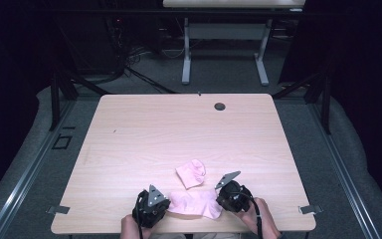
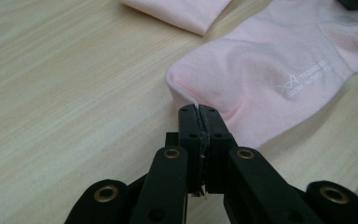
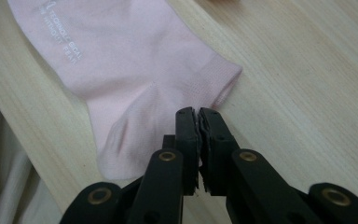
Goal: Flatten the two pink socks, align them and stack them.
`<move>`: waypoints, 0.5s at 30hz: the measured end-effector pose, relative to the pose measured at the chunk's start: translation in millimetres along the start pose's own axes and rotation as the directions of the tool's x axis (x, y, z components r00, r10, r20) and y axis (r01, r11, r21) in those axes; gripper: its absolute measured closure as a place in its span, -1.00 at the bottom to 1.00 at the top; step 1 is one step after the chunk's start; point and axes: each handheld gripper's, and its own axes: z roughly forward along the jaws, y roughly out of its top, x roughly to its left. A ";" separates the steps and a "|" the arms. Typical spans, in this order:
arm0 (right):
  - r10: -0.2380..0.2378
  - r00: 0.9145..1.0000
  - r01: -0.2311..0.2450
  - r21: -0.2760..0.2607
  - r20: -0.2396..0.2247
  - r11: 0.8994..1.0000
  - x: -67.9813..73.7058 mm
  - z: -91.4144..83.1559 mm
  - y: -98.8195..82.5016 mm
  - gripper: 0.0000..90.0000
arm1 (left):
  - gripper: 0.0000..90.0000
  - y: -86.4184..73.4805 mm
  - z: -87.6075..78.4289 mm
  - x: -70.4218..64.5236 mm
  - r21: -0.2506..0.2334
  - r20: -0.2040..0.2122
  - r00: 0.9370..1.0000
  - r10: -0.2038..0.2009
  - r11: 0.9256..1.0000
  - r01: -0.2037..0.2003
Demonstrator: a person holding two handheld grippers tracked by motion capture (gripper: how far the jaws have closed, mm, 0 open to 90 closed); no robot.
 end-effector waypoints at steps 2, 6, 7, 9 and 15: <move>-0.007 1.000 0.007 0.010 0.003 1.000 0.1 -0.5 1.0 0.91 | 0.97 -2.0 -1.2 -0.4 0.000 0.009 1.000 -0.007 1.000 0.007; -0.031 0.999 0.032 0.029 -0.005 0.999 0.8 0.1 2.6 0.91 | 0.97 -7.9 -3.0 -3.9 0.010 0.029 0.999 -0.028 1.000 0.028; -0.031 0.999 0.032 0.029 -0.005 0.999 0.8 0.1 2.6 0.91 | 0.97 -8.7 -3.5 -4.5 0.014 0.029 0.999 -0.025 1.000 0.025; -0.036 0.999 0.036 0.029 -0.007 0.999 2.0 1.0 2.7 0.91 | 0.93 -9.5 -4.2 -5.3 0.021 0.037 0.999 -0.029 0.999 0.028; -0.017 0.999 0.017 0.004 -0.036 1.000 -2.2 -1.1 2.5 0.70 | 0.16 -7.3 -10.2 -1.3 0.024 0.014 0.999 -0.037 0.999 0.037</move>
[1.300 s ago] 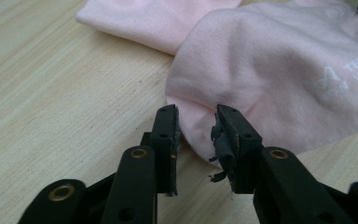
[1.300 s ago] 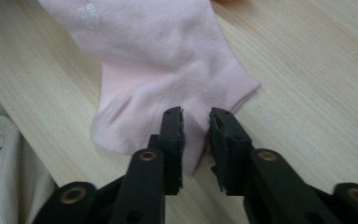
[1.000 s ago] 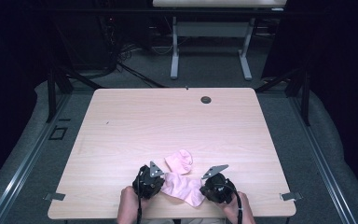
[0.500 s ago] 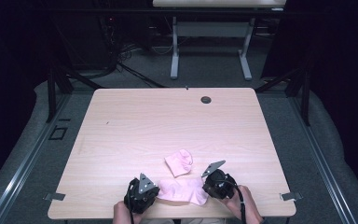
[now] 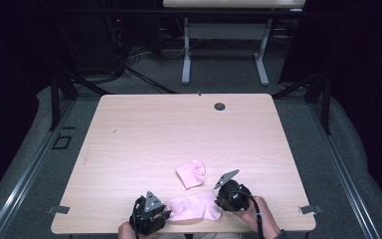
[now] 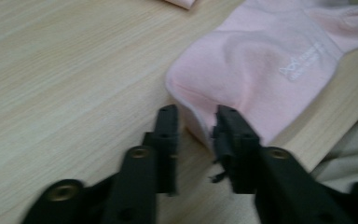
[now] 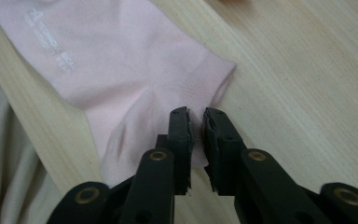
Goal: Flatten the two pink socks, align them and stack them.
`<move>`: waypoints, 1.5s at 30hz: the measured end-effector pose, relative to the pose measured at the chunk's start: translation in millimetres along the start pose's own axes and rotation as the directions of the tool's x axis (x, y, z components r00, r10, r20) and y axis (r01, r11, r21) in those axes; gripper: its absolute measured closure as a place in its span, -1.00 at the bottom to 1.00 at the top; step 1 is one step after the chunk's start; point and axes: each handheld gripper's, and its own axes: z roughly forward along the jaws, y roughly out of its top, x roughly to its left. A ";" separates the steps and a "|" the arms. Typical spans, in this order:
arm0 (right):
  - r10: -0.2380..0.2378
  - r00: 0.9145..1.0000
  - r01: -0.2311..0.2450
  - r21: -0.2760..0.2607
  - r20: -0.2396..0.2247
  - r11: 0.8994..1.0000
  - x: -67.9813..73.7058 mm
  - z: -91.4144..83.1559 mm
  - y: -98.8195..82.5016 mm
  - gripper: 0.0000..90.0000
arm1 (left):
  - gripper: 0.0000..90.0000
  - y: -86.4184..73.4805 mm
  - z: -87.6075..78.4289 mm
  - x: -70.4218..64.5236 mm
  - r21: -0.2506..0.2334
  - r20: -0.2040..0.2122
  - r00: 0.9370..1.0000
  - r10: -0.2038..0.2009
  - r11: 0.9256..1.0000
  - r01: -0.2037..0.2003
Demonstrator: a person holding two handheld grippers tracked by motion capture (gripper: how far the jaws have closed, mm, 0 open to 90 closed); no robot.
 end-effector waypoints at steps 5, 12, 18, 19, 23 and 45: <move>0.007 1.000 -0.008 -0.067 -0.008 0.998 -5.4 -15.6 9.6 0.35 | -0.27 5.6 -12.5 14.2 -0.032 -0.019 1.000 -0.009 0.999 0.008; -0.015 1.000 0.018 -0.123 0.024 0.992 -12.1 -24.0 42.1 0.28 | -0.66 12.9 -13.2 34.9 -0.042 -0.041 0.999 -0.028 0.999 0.026; -0.022 0.999 0.025 -0.110 0.034 0.994 -31.0 -5.9 88.9 0.36 | -0.82 23.7 -6.1 48.0 -0.043 -0.060 0.997 -0.044 0.998 0.042; -0.022 0.999 0.025 -0.110 0.034 0.994 -31.0 -5.9 88.9 0.36 | -0.85 23.7 -6.1 48.0 -0.043 -0.060 0.997 -0.044 0.998 0.042; -0.015 1.000 0.016 -0.064 0.021 0.998 -39.4 19.3 105.5 0.37 | -0.87 28.9 -1.1 49.2 -0.030 -0.066 0.997 -0.028 0.999 0.026; 0.106 0.993 -0.109 -0.084 -0.042 0.990 -44.5 10.0 108.7 0.97 | -0.82 44.4 17.5 38.3 -0.049 -0.040 0.999 0.030 0.998 -0.031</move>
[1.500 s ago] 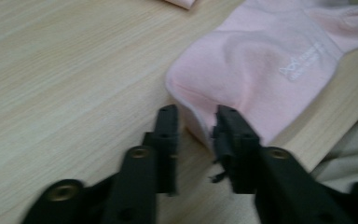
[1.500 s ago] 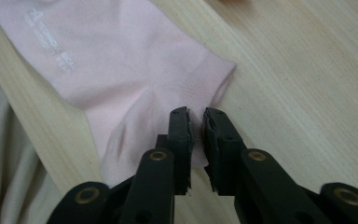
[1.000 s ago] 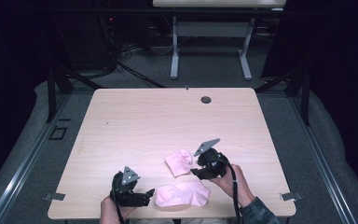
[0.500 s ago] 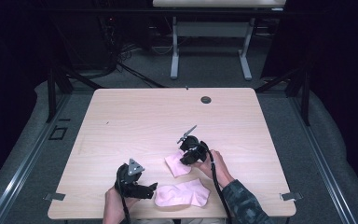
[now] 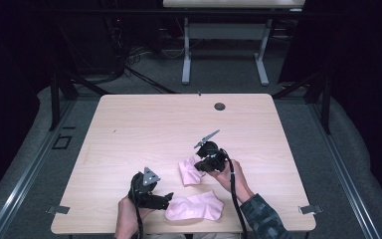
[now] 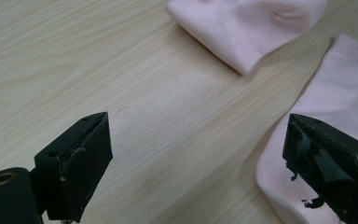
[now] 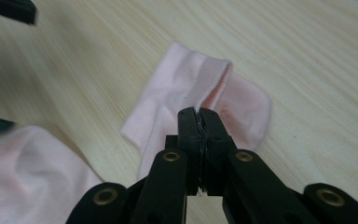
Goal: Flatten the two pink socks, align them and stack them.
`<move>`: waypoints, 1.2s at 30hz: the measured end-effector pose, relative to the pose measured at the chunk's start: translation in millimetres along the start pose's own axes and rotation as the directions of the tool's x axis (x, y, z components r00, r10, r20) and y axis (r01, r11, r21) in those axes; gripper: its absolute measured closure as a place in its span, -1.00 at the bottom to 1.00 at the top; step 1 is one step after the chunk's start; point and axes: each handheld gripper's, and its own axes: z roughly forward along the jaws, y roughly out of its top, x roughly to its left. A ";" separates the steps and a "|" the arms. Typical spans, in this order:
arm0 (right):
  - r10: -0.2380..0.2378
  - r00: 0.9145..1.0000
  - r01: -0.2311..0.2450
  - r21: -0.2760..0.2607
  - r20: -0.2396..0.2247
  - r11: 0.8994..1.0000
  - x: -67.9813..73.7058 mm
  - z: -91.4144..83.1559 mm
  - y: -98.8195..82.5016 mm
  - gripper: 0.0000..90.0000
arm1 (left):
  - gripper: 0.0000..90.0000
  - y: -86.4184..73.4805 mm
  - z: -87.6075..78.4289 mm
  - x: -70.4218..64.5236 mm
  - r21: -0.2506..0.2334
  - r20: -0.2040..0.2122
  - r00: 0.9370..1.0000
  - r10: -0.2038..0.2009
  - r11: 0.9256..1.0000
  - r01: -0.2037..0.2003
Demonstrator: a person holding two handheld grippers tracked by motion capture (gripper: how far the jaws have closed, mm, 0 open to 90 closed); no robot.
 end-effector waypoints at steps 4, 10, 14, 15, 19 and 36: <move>-0.001 1.000 0.000 -0.056 -0.013 0.998 5.0 -20.2 5.6 0.97 | -0.78 6.0 3.9 -6.5 -0.036 0.023 1.000 0.013 0.999 -0.012; -0.036 0.999 0.035 -0.110 -0.008 0.993 16.4 -45.1 14.2 0.97 | -0.67 17.2 15.3 -8.8 -0.080 0.074 0.997 0.010 0.997 -0.004; -0.055 0.998 0.052 -0.143 -0.019 0.988 23.5 -57.2 19.3 0.97 | -0.51 24.7 19.5 -9.1 -0.107 0.085 0.996 0.013 0.994 -0.003; -0.054 0.998 0.048 -0.157 -0.033 0.986 25.4 -59.6 20.5 0.96 | -0.42 27.3 20.9 -9.4 -0.119 0.078 0.997 0.012 0.993 -0.003; -0.067 0.996 0.057 -0.177 -0.055 0.982 30.5 -66.1 23.4 0.96 | -0.08 35.5 24.1 -7.6 -0.155 0.053 0.999 0.000 0.988 0.008; -0.017 1.000 0.016 -0.058 -0.015 0.998 -4.8 -38.8 -8.1 0.96 | 0.74 41.2 19.6 -37.6 0.057 -0.174 0.940 0.292 0.956 -0.287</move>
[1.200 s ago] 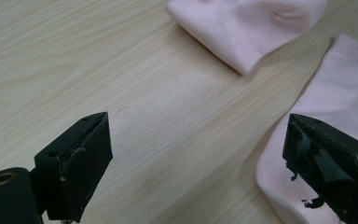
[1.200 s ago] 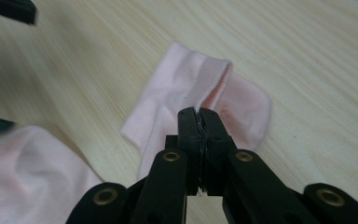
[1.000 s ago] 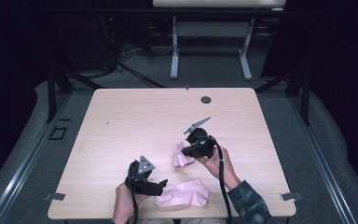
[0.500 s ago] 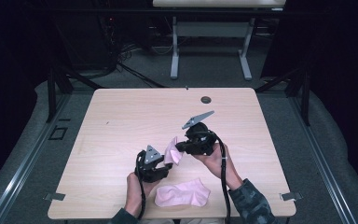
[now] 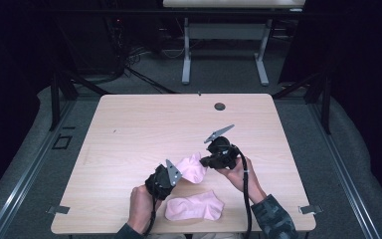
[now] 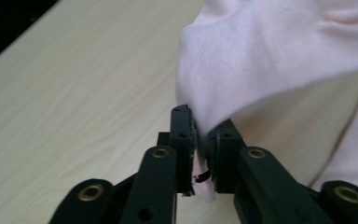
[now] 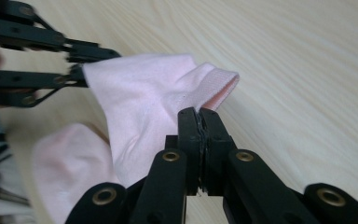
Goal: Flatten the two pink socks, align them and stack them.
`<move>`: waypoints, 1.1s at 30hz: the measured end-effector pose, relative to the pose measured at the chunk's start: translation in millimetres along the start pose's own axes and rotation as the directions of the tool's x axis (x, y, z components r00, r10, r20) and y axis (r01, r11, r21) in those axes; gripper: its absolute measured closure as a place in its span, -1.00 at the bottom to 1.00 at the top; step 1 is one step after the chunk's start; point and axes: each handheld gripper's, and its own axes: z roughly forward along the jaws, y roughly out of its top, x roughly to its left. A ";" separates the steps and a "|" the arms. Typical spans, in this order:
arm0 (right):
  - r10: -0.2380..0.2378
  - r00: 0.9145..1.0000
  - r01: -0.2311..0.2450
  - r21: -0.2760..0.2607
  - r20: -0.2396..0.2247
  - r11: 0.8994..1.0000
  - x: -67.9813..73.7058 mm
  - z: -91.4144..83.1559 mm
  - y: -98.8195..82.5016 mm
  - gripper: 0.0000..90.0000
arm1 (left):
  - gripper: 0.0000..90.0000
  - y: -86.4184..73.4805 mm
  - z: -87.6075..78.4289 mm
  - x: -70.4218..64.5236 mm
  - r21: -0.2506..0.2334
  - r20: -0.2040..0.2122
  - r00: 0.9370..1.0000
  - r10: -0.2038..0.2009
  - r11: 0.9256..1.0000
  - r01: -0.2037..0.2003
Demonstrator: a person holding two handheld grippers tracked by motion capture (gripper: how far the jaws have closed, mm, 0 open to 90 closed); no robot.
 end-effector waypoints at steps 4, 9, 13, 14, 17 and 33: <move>-0.012 0.999 0.008 0.104 0.034 0.995 -18.4 28.3 -17.5 0.85 | 0.15 -8.0 -0.6 4.8 -0.044 0.112 0.988 -0.111 0.992 0.117; 0.014 0.998 -0.019 0.085 0.057 0.996 -28.3 32.0 -25.5 0.53 | -0.18 -16.0 -9.7 24.5 -0.069 0.113 0.970 -0.215 0.972 0.223; 0.020 0.996 -0.026 0.067 0.087 0.997 -27.9 30.0 -30.7 0.46 | -0.21 -23.9 -3.5 47.4 -0.017 0.092 0.949 -0.303 0.952 0.305; 0.020 0.996 -0.026 0.066 0.091 0.997 -26.5 31.8 -31.9 0.45 | -0.21 -24.9 0.1 50.0 -0.005 0.092 0.945 -0.315 0.948 0.317; 0.000 0.995 -0.009 0.090 0.100 0.996 -25.1 34.8 -33.0 0.44 | -0.20 -25.9 7.0 53.5 0.023 0.095 0.939 -0.330 0.944 0.329; -0.033 0.991 0.015 0.141 0.132 0.990 -17.1 56.0 -38.3 0.44 | 0.23 -25.1 36.2 49.4 0.153 0.110 0.948 -0.297 0.948 0.280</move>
